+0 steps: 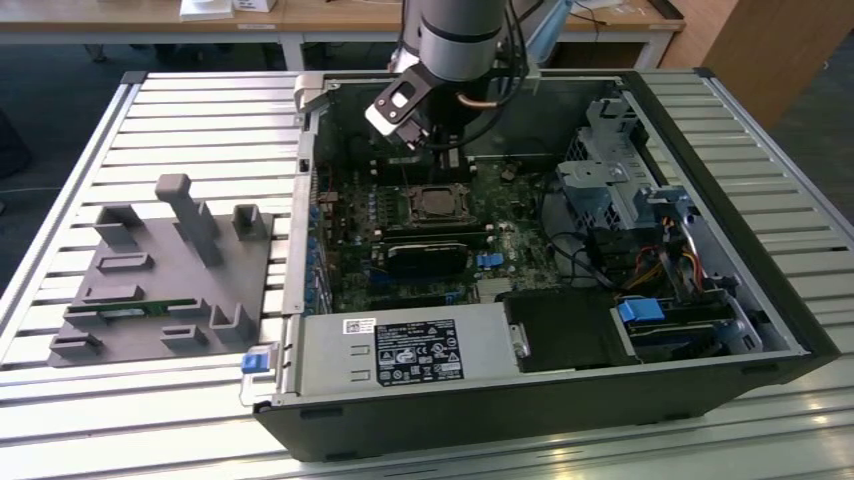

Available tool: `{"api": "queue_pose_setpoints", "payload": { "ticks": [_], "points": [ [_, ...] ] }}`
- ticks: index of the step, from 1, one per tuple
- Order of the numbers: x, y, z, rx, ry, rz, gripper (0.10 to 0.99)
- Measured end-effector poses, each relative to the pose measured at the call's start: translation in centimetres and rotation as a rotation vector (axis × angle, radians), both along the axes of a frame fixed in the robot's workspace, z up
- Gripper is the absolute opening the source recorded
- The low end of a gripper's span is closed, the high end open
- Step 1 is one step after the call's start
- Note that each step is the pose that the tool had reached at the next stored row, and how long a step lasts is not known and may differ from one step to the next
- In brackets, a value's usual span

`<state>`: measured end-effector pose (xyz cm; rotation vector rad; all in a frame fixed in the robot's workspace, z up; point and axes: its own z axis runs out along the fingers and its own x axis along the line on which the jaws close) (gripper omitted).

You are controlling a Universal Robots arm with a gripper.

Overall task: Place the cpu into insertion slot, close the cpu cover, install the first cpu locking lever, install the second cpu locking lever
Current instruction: 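Install the first cpu locking lever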

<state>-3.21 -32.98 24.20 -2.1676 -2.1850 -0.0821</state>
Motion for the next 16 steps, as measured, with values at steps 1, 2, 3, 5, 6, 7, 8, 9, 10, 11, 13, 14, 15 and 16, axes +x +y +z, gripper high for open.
{"api": "queue_pose_setpoints", "payload": {
  "ticks": [1,2,3,5,6,7,8,9,10,11,13,14,15,16],
  "points": [
    [0.00,0.00,0.15,0.000,0.0000,0.000,0.106],
    [0.00,0.00,0.30,0.000,0.0001,0.000,0.106],
    [0.00,0.00,0.43,0.000,0.0000,0.000,0.106],
    [0.00,0.00,0.71,0.000,0.0000,0.000,0.106],
    [-0.01,0.00,0.87,0.000,0.0000,0.000,0.106],
    [-0.02,0.01,1.01,0.000,0.0000,0.000,0.106],
    [-0.03,0.01,1.16,0.000,-0.0002,0.000,0.106],
    [-0.03,0.01,1.32,0.000,-0.0002,0.000,0.106],
    [-0.04,0.01,1.50,0.000,-0.0002,0.000,0.106],
    [-0.05,0.02,1.67,0.000,-0.0003,0.000,0.106],
    [-0.05,0.03,1.76,-0.001,-0.0007,0.000,0.106],
    [-0.05,0.03,1.75,-0.003,-0.0008,0.000,0.106],
    [-0.06,0.02,1.76,-0.004,-0.0006,0.002,0.106],
    [-0.06,0.02,1.77,-0.004,-0.0006,0.012,0.106]
  ]
}}
